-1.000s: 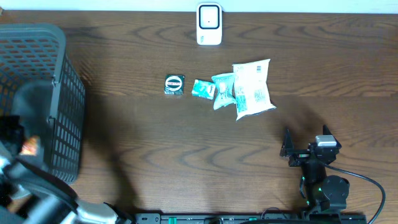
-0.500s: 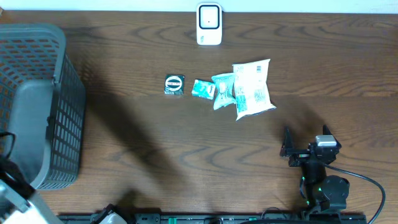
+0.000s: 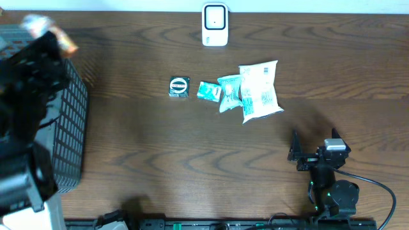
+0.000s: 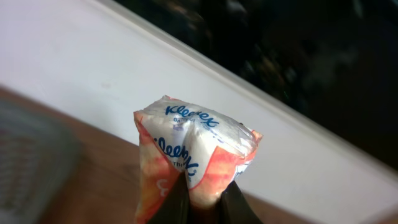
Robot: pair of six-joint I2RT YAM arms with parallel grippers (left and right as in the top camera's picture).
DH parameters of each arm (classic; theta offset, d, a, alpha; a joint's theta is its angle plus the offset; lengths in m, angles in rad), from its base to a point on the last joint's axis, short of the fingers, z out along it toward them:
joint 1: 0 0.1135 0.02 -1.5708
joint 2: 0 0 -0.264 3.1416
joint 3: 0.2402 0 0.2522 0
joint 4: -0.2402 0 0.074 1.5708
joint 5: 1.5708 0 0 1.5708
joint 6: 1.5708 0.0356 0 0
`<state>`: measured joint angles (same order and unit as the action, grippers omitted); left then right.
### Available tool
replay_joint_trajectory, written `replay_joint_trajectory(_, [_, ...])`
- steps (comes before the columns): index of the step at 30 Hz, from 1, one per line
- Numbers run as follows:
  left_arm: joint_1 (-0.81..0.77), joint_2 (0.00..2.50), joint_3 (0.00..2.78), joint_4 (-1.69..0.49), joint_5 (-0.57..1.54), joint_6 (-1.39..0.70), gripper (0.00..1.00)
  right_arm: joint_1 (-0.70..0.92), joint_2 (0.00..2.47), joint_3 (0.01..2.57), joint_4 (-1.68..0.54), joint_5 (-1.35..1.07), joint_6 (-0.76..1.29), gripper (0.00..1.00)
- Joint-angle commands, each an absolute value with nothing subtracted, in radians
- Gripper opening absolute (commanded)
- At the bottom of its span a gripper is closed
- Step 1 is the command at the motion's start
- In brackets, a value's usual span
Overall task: Scan the item barcode
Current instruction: 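Lift the Kleenex pack and carry it toward the scanner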
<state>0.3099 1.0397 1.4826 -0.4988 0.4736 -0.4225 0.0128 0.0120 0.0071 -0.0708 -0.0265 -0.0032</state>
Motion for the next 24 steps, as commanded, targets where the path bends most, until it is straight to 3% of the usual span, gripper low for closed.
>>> replay_joint_trajectory(1, [0.194,1.086,1.491,-0.469,0.513,-0.281,0.07,0.020,0.007,0.006,-0.075,-0.028,0.014,0.99])
replay_joint_trajectory(13, [-0.163,1.356,1.491,-0.466,0.513,-0.221,0.07,0.020,0.007,0.006,-0.075,-0.028,0.014,0.99])
replay_joint_trajectory(24, [-0.286,1.604,1.491,-0.469,0.512,-0.218,0.08,0.020,0.007,0.006,-0.075,-0.028,0.014,0.99])
